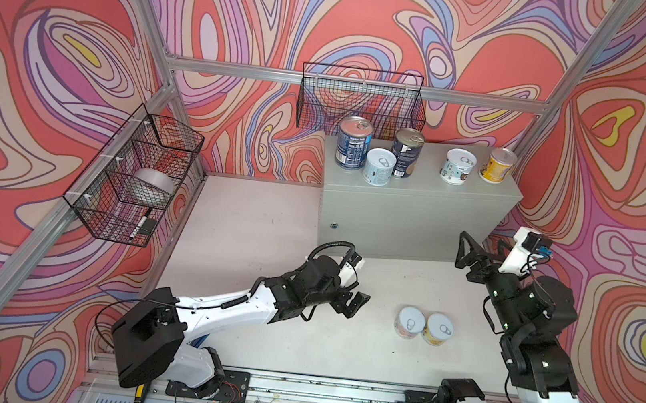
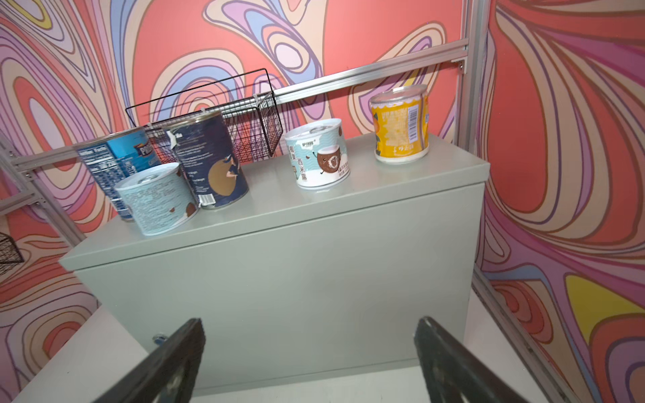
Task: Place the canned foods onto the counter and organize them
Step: 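Draw the right gripper back while the left gripper moves to the pink can, then close the left gripper around the pink can on the table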
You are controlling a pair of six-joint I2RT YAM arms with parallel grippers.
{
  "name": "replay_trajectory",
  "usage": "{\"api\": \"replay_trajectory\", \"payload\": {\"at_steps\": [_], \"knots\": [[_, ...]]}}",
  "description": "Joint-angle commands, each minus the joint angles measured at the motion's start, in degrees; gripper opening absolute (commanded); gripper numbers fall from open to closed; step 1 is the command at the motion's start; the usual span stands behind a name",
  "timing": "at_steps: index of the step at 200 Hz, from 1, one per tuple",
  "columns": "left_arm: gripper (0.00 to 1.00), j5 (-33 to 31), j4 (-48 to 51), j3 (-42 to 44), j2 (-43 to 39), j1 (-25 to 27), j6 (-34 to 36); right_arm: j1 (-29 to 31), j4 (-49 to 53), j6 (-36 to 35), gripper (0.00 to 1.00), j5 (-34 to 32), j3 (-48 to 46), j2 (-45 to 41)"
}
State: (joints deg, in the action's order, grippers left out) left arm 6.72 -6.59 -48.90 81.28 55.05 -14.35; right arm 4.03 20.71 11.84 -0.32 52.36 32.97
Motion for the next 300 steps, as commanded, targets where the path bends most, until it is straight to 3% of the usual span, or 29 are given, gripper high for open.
{"api": "replay_trajectory", "payload": {"at_steps": [1,36,108,171,191,300], "knots": [[0.94,1.28,2.98,-2.87,3.28,3.14,-2.11,-0.33,8.61,2.82,0.97,1.72,-2.2,-5.36],[0.93,-0.27,6.27,-9.59,9.86,7.62,-1.42,-0.27,14.72,4.51,0.97,1.0,-4.17,-12.36],[0.93,4.26,10.63,-20.54,22.44,11.86,-1.12,-0.26,21.78,6.27,0.98,-0.99,-3.47,-21.36],[0.97,6.2,13.95,-27.67,31.02,12.71,-0.96,-0.26,22.37,5.99,0.98,-1.7,-3.62,-22.51],[0.93,5.78,14.65,-30.17,33.06,12.89,-0.13,-0.29,22.2,6.22,0.98,-1.68,-4.18,-22.51],[0.89,0.41,21.35,-42.48,42.32,12.91,0.81,-0.32,22.01,5.7,0.98,-0.92,-4.79,-23.13]]}}
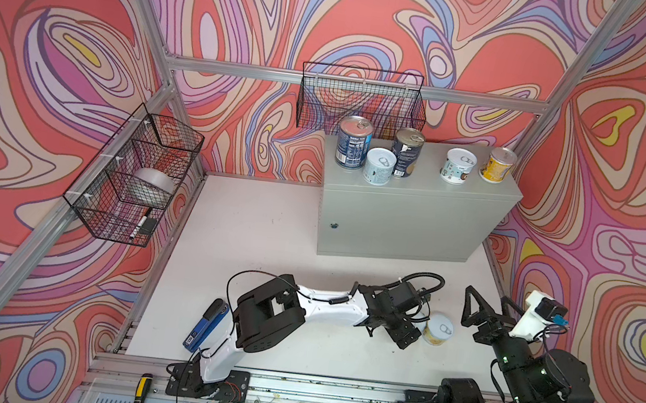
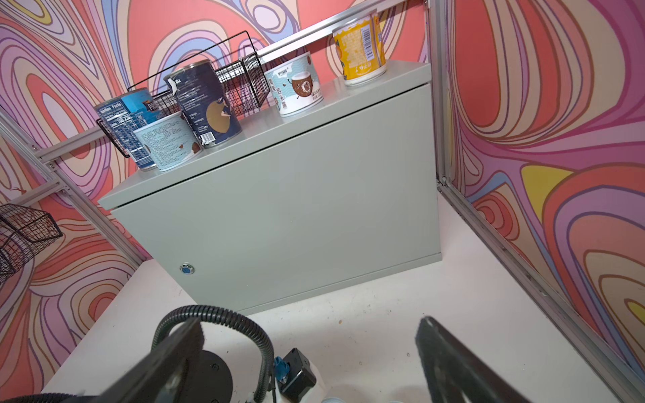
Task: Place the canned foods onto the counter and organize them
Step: 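Close the left gripper around the pink can on the table, then lift the pink can with the left gripper while the right gripper approaches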
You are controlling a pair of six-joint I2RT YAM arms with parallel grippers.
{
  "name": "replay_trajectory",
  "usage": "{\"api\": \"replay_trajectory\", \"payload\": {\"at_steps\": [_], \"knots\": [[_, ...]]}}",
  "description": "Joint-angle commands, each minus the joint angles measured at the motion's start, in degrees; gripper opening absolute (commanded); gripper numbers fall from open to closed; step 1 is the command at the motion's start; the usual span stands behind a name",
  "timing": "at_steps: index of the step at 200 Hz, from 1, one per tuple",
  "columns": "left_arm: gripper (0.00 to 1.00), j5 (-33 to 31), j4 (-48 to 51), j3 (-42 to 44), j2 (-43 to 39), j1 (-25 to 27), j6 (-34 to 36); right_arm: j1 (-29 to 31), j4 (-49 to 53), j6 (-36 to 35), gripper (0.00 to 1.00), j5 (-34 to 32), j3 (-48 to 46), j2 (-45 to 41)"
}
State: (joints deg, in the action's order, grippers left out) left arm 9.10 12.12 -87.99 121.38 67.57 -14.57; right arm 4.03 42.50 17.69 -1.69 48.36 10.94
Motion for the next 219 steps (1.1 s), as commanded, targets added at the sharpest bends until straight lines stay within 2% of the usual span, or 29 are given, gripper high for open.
{"api": "replay_trajectory", "payload": {"at_steps": [1,32,70,102,129,160,219], "knots": [[0.89,-2.02,2.64,-3.45,2.25,0.38,1.03,-0.24,0.21,-0.18,0.98,0.51,-0.8,-1.1],[0.9,-3.21,3.76,-6.24,4.39,0.41,1.21,-0.25,0.21,-0.36,0.98,1.09,-0.81,-0.75],[0.79,-2.58,5.46,-9.37,6.63,0.4,1.74,-0.25,0.16,-0.54,0.98,1.4,-0.79,-0.74],[0.8,-4.65,5.98,-10.33,6.84,0.44,2.25,-0.27,0.04,-0.69,0.98,1.86,-0.88,-0.48],[0.86,-4.49,6.67,-11.65,7.29,0.46,2.79,-0.23,0.01,-0.82,0.98,2.52,-0.9,-0.39],[0.87,-4.96,6.46,-12.43,7.78,0.46,2.71,-0.28,0.04,-0.95,0.98,3.08,-0.87,-0.39],[0.73,-5.24,7.01,-13.84,8.98,0.46,2.3,-0.18,0.04,-1.08,0.98,3.8,-0.74,-0.58]]}}
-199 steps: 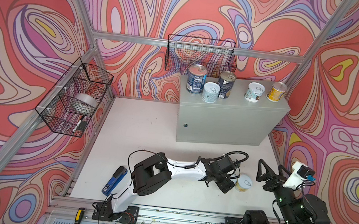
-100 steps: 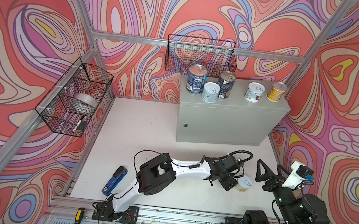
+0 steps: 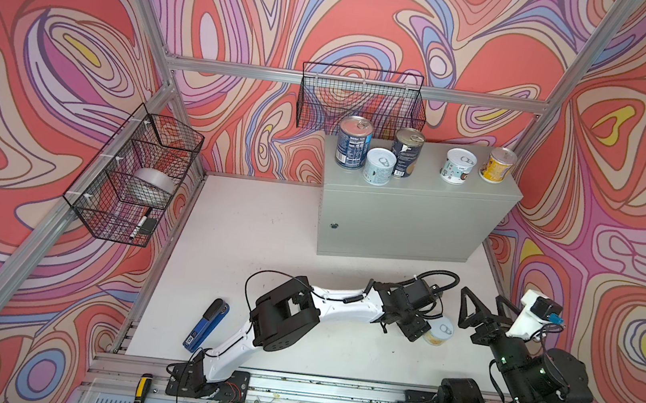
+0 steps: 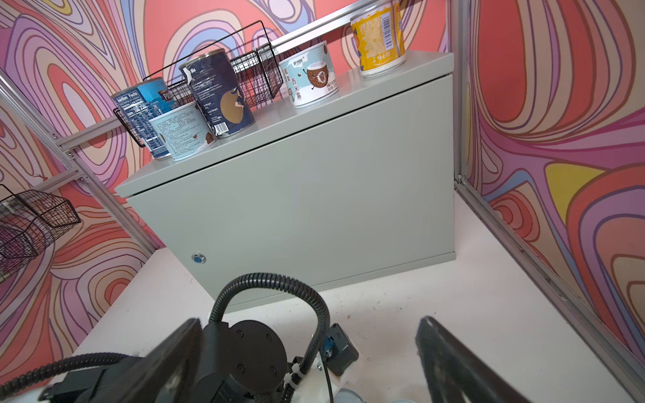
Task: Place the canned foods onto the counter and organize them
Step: 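Lift the pink can with the left gripper while the right gripper approaches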
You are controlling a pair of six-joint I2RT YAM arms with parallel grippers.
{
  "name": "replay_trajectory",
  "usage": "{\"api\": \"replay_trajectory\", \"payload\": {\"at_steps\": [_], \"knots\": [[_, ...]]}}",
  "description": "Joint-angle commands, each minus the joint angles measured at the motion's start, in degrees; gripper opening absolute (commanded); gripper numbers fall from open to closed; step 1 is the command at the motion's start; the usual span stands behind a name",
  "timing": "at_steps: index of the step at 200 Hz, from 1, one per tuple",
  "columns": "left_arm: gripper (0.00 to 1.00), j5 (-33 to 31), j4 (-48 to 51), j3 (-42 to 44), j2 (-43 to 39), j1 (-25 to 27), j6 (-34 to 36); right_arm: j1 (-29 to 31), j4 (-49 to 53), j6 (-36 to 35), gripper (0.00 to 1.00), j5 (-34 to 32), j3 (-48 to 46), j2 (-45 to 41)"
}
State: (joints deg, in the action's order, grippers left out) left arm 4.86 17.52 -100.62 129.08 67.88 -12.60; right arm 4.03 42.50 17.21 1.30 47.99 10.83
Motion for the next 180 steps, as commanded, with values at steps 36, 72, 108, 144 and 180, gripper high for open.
{"api": "replay_trajectory", "payload": {"at_steps": [36,72,108,144,180], "knots": [[0.64,-3.32,1.13,1.11,-1.73,0.06,1.43,-0.23,0.12,-0.86,0.98,2.57,-0.44,0.27],[0.6,-3.26,1.06,5.37,-8.0,-1.68,0.2,-0.23,-0.14,-1.48,0.98,4.69,-0.42,2.41],[0.58,-2.31,2.49,10.68,-15.18,-5.01,-1.36,-0.25,-0.33,-1.67,0.98,6.58,-0.52,5.34],[0.58,-4.63,4.28,16.06,-21.59,-7.78,-1.11,-0.23,-1.9,-0.98,0.97,10.25,-1.7,8.72],[0.56,-4.06,5.97,18.34,-24.8,-9.49,-2.18,-0.24,-9.2,4.38,0.96,16.01,-7.21,10.21]]}}
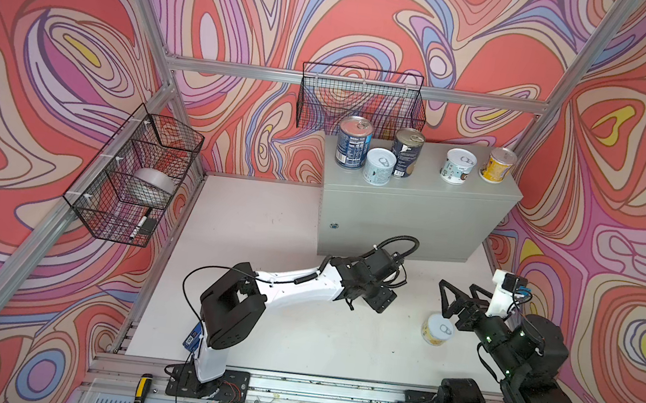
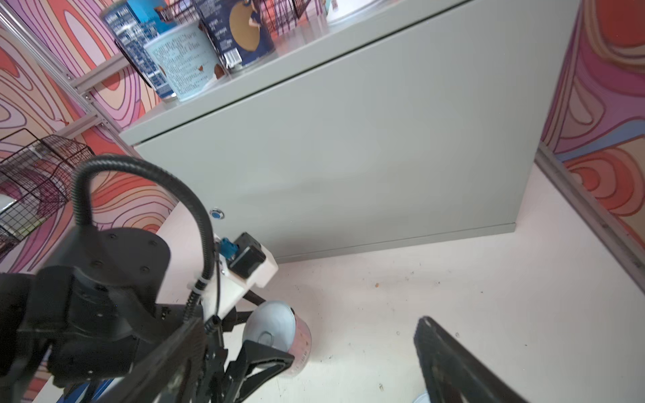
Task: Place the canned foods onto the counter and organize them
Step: 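Lift the pink can with the left gripper while the right gripper approaches, then close the right gripper on the pink can held by the left gripper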
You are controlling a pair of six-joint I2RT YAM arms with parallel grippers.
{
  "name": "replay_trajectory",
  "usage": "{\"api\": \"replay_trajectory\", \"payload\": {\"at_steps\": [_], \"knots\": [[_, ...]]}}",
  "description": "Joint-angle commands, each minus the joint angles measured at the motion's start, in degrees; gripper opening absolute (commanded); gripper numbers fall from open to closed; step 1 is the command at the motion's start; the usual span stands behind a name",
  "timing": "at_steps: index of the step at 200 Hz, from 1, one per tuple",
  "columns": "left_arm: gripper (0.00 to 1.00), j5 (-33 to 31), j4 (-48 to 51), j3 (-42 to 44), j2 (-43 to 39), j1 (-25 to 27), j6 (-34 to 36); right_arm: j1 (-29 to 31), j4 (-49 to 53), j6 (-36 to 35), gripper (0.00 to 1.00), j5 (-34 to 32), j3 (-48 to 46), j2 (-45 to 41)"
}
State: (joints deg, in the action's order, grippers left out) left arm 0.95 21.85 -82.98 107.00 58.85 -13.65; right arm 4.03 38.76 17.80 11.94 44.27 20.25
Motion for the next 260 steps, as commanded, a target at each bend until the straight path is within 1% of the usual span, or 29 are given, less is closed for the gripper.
{"api": "replay_trajectory", "payload": {"at_steps": [1,16,38,62,88,104,123,152,169,191,209,234,260], "knots": [[0.56,-0.06,1.72,0.75,-2.74,-0.52,-1.21,-0.25,-5.63,3.98,0.96,5.5,-3.58,0.81],[0.56,0.92,2.4,1.51,-4.14,-1.06,-2.13,-0.24,-8.53,5.61,0.96,7.28,-5.33,1.69],[0.56,1.86,2.84,3.27,-7.03,-1.78,-3.13,-0.23,-11.7,6.0,0.96,8.93,-6.7,3.95],[0.56,0.44,4.24,4.32,-10.14,-1.98,-2.58,-0.23,-16.54,6.82,0.96,11.69,-8.33,7.75],[0.56,-0.15,7.86,3.09,-12.05,-2.46,-2.16,-0.23,-22.97,8.16,0.96,15.01,-9.89,12.29],[0.56,-0.86,6.53,4.84,-14.02,-2.62,-2.88,-0.17,-28.57,10.05,0.96,17.05,-11.49,14.86],[0.55,0.07,4.74,7.25,-16.24,-3.34,-4.41,-0.14,-33.38,11.28,0.95,19.73,-12.36,17.67],[0.54,2.93,6.97,7.05,-18.35,-5.2,-6.2,1.58,-35.1,9.86,0.95,20.65,-12.59,20.22],[0.54,3.39,8.44,6.79,-20.07,-6.23,-6.22,4.85,-35.1,8.63,0.94,18.8,-12.25,21.59],[0.54,3.43,11.35,6.21,-21.93,-8.2,-5.86,12.7,-33.97,5.56,0.94,12.86,-10.66,23.54],[0.54,3.31,12.55,7.04,-23.73,-9.91,-5.71,18.55,-36.48,4.22,0.94,10.43,-10.17,25.28],[0.54,3.66,13.37,8.17,-26.56,-12.15,-6.1,23.34,-39.73,3.39,0.94,8.67,-9.61,28.12],[0.53,4.98,14.66,8.27,-28.31,-13.74,-6.74,31.75,-40.08,-0.3,0.94,2.46,-7.72,32.72]]}}
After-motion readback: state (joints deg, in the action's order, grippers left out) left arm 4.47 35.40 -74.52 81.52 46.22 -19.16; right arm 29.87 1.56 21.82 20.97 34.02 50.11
